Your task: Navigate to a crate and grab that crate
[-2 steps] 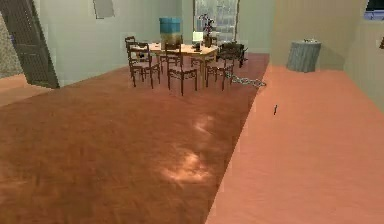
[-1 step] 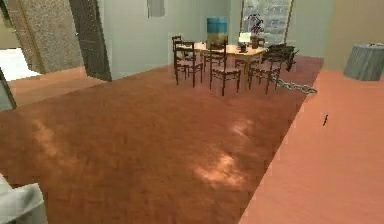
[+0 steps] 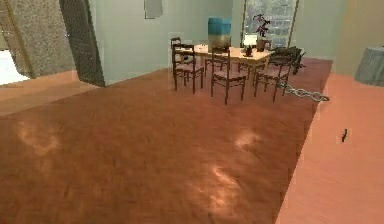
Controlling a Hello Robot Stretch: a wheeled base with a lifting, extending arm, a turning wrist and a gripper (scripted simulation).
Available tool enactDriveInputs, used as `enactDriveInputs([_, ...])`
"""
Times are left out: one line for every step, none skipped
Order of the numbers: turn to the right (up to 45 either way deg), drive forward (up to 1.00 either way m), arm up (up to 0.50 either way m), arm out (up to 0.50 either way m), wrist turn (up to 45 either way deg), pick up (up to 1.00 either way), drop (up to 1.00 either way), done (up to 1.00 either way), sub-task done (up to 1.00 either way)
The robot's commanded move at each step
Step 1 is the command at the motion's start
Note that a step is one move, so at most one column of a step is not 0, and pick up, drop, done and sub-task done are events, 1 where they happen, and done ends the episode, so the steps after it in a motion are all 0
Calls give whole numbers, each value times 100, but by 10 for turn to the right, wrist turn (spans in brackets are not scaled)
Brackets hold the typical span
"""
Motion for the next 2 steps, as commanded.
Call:
enactDriveInputs([0,45,0,0,0,0,0,0,0])
enactDriveInputs([-150,0,0,0,0,0,0,0,0])
